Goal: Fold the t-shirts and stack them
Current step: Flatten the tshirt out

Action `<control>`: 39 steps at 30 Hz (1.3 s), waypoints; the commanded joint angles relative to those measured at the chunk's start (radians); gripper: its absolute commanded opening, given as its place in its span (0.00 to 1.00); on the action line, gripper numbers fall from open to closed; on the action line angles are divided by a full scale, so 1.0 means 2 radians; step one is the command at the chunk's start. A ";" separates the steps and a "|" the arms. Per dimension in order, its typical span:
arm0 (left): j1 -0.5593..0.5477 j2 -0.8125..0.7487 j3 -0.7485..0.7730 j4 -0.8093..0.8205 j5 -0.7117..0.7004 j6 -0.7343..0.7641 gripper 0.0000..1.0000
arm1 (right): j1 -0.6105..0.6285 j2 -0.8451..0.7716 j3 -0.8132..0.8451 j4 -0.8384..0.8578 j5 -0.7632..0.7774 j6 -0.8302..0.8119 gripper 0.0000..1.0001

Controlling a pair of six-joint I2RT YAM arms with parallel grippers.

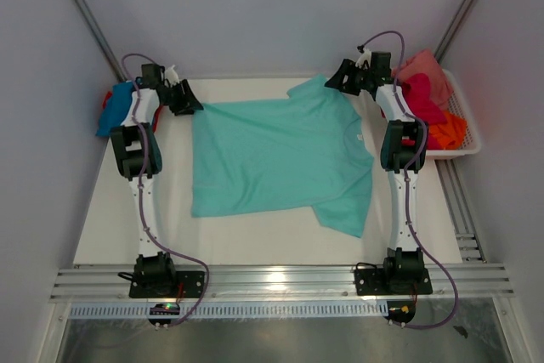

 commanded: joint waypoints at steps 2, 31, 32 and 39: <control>0.001 0.013 0.000 0.008 0.019 -0.002 0.40 | 0.000 -0.002 0.005 0.024 -0.023 0.008 0.67; -0.005 -0.017 0.012 -0.014 0.061 0.022 0.00 | 0.000 -0.054 -0.040 0.027 -0.059 -0.006 0.03; -0.005 -0.020 0.012 -0.016 0.062 0.024 0.00 | 0.000 -0.056 -0.040 0.023 -0.062 -0.004 0.03; -0.004 -0.032 0.027 -0.064 0.090 0.046 0.00 | 0.000 -0.095 -0.046 -0.009 -0.116 0.025 0.03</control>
